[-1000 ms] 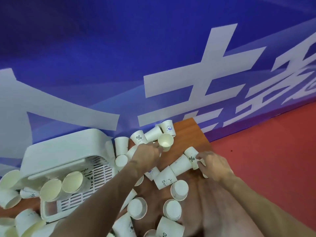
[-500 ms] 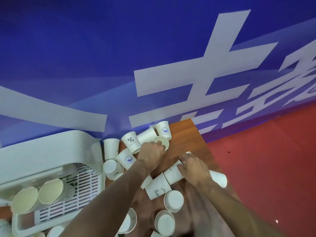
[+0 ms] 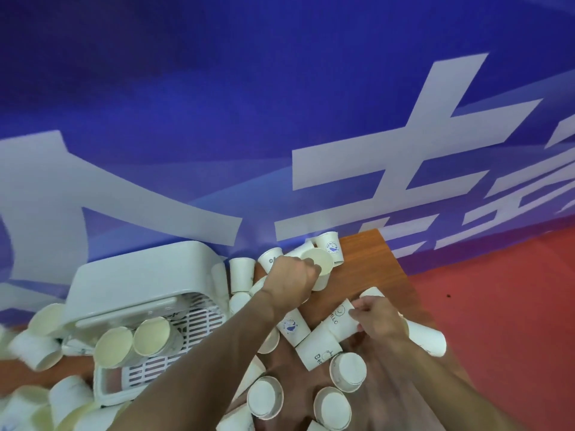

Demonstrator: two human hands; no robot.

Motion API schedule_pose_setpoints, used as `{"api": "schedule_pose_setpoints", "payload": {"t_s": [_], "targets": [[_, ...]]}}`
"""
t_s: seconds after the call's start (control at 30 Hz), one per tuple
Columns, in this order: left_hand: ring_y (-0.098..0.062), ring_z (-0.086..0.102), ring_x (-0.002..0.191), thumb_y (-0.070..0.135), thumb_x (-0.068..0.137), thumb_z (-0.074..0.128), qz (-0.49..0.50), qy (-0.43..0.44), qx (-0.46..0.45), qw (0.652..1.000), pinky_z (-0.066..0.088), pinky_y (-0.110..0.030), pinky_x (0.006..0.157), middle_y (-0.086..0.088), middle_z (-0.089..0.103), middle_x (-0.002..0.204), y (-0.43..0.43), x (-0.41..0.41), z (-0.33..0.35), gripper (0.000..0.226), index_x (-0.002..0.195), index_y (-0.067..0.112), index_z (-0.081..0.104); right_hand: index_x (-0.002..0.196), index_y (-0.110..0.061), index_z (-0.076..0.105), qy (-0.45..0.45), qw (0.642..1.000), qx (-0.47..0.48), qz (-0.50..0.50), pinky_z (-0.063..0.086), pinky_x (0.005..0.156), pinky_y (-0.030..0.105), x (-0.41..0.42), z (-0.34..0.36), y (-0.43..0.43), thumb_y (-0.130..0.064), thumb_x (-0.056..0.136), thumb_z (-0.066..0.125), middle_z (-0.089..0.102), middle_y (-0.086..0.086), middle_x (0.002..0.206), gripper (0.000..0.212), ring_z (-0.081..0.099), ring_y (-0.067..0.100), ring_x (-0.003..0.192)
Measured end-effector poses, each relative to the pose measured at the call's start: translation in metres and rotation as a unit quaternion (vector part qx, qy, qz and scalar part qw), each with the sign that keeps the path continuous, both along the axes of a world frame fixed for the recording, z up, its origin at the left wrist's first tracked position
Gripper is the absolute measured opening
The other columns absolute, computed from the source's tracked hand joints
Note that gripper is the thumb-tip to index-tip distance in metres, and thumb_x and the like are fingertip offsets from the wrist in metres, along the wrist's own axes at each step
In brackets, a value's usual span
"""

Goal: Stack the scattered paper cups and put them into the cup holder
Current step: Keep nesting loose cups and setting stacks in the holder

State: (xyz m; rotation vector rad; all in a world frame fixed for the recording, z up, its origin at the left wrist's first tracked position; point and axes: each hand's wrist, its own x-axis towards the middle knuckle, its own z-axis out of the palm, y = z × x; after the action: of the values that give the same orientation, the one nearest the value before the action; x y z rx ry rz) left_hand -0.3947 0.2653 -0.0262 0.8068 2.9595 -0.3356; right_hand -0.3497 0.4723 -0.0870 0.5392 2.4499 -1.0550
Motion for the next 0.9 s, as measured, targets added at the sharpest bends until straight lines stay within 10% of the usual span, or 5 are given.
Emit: {"api": "schedule_pose_setpoints", "payload": {"t_s": [0.13, 0.3, 0.9], "targets": [[-0.023, 0.062, 0.069, 0.021, 0.089, 0.065, -0.01, 0.017, 0.018, 1.0, 0.045, -0.029, 0.061, -0.005, 0.067, 0.093, -0.019, 0.016, 0.037, 0.02, 0.108, 0.015, 0.063, 0.109, -0.024, 0.074, 0.052, 0.998, 0.02, 0.04, 0.055, 0.085, 0.034, 0.008, 0.025, -0.009, -0.023, 0.089, 0.07, 0.073, -0.009, 0.095, 0.021, 0.071, 0.014, 0.077], [-0.023, 0.062, 0.065, 0.015, 0.088, 0.062, -0.001, 0.025, 0.024, 0.999, 0.033, -0.026, 0.049, -0.002, 0.064, 0.083, -0.045, 0.049, 0.083, 0.007, 0.095, 0.016, 0.065, 0.118, -0.036, 0.07, 0.135, 0.965, 0.167, 0.151, 0.053, 0.081, 0.031, 0.022, 0.075, -0.026, -0.032, 0.093, 0.063, 0.073, -0.005, 0.113, 0.027, 0.068, 0.018, 0.103], [-0.029, 0.061, 0.071, 0.02, 0.092, 0.056, 0.038, 0.046, 0.013, 0.998, 0.043, -0.033, 0.06, -0.008, 0.065, 0.089, -0.264, 0.204, 0.129, 0.015, 0.1, 0.011, 0.065, 0.095, -0.037, 0.07, 0.263, 0.878, 0.139, 0.376, 0.043, 0.066, 0.011, 0.118, 0.134, -0.234, -0.037, 0.088, 0.066, 0.064, -0.022, 0.09, 0.008, 0.058, -0.004, 0.08]]}}
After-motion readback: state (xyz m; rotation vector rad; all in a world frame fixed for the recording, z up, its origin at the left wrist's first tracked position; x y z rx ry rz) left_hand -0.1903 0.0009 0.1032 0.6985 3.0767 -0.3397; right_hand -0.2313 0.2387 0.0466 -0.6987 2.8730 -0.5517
